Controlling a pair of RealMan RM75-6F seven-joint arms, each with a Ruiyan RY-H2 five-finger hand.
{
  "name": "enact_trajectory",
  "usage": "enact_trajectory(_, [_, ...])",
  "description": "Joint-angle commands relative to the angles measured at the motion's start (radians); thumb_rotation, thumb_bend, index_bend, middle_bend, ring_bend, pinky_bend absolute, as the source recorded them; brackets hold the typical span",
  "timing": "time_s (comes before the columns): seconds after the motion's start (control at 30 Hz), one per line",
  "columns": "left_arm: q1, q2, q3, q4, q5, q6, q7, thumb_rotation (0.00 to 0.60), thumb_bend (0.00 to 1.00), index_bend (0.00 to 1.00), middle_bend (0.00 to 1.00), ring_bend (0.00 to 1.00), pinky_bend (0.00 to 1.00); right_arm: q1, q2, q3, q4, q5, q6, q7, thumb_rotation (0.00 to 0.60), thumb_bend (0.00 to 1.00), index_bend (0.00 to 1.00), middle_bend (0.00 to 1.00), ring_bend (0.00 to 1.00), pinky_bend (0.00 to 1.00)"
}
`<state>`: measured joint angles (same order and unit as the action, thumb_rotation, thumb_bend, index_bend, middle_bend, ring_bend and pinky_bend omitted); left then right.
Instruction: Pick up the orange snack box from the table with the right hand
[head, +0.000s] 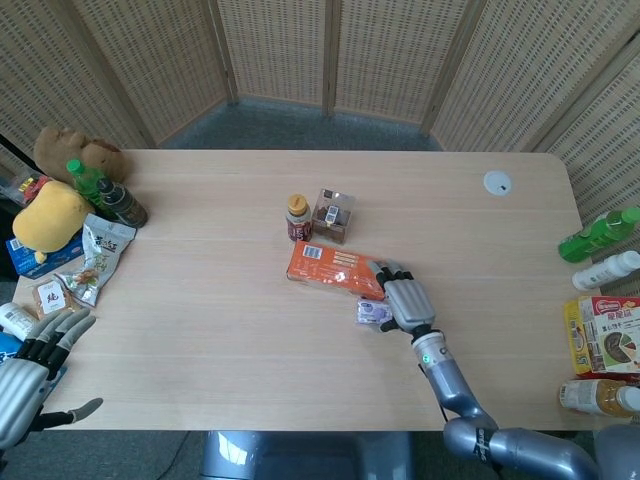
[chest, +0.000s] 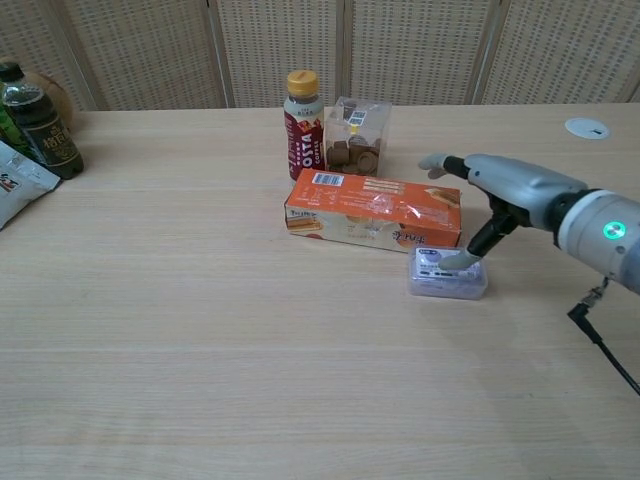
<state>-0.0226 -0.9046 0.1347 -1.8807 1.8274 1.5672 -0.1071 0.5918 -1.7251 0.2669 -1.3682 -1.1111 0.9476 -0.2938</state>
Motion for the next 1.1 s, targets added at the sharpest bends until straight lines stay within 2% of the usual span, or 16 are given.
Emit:
enact_trajectory(0.03, [0.0, -0.002, -0.001, -0.001, -0.001, -0.002, 0.004, 0.6, 0.0, 0.07, 0.0, 0.0, 0.0, 0.058, -0.044, 0.047, 0.071, 0.032, -0.029, 0.006, 0.6, 0.0, 0.0, 0.0, 0.0, 0.0])
enact_trajectory(0.37, [-0.007, -0.017, -0.003, -0.003, -0.012, -0.026, 0.028, 0.6, 0.0, 0.07, 0.0, 0.0, 0.0, 0.127, -0.087, 0.092, 0.128, 0.108, -0.027, -0.018, 0.6, 0.0, 0.0, 0.0, 0.0, 0.0])
enact_trajectory(0.57, [-0.008, -0.018, -0.005, -0.002, -0.016, -0.027, 0.028, 0.6, 0.0, 0.07, 0.0, 0.0, 0.0, 0.142, -0.121, 0.083, 0.194, 0.145, -0.039, -0.012, 0.6, 0.0, 0.0, 0.0, 0.0, 0.0])
enact_trajectory(1.1, [-0.008, -0.017, -0.006, -0.002, -0.018, -0.024, 0.025, 0.6, 0.0, 0.08, 0.0, 0.0, 0.0, 0.17, -0.21, 0.069, 0.444, 0.133, -0.098, 0.114, 0.6, 0.0, 0.0, 0.0, 0.0, 0.0])
